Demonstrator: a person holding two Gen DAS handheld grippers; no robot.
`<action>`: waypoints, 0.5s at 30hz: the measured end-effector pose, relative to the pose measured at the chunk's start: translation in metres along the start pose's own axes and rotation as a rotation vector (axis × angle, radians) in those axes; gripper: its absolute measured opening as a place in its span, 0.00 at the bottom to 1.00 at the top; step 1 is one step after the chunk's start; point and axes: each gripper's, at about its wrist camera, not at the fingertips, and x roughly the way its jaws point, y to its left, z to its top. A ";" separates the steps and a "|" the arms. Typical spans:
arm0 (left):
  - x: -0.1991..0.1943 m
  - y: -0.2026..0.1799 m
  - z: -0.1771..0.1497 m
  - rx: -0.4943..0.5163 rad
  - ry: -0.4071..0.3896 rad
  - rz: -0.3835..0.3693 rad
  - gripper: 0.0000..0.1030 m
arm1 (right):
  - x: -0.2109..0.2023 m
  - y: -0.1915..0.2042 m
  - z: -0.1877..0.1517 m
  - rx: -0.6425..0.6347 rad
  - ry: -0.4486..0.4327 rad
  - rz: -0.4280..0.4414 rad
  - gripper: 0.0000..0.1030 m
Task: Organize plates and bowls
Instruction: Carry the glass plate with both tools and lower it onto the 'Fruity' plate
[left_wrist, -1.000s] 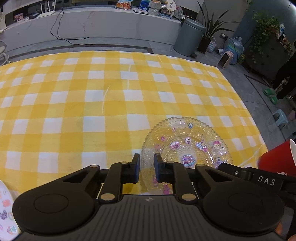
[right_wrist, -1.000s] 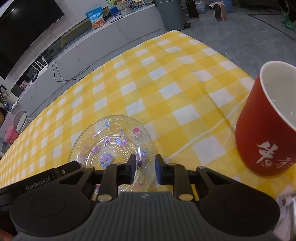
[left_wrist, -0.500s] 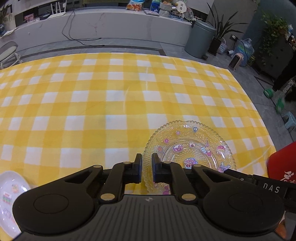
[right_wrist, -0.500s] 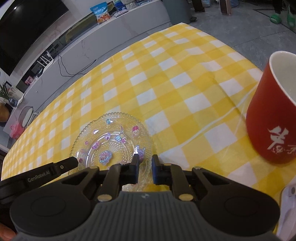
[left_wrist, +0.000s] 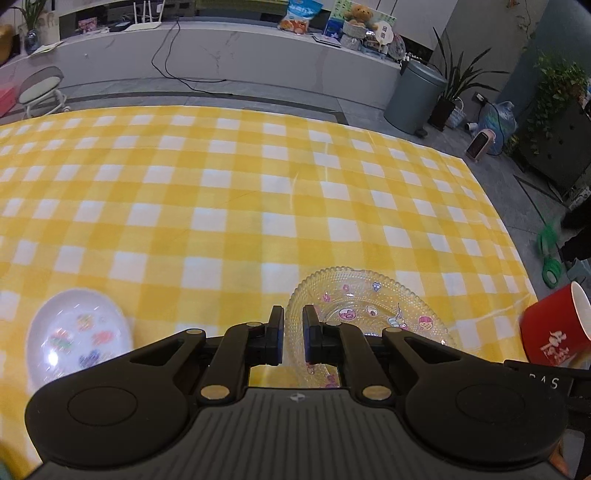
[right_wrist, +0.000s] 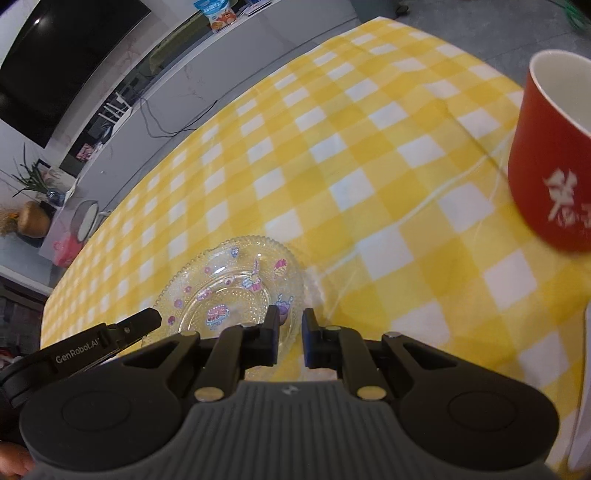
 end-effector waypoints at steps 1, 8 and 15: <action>-0.004 0.001 -0.003 -0.002 -0.003 0.003 0.10 | -0.003 0.001 -0.004 -0.003 0.000 0.005 0.10; -0.031 0.016 -0.023 -0.052 -0.012 0.013 0.10 | -0.025 0.017 -0.024 -0.043 -0.019 0.040 0.09; -0.056 0.033 -0.043 -0.101 -0.023 0.032 0.10 | -0.038 0.031 -0.047 -0.069 -0.008 0.076 0.07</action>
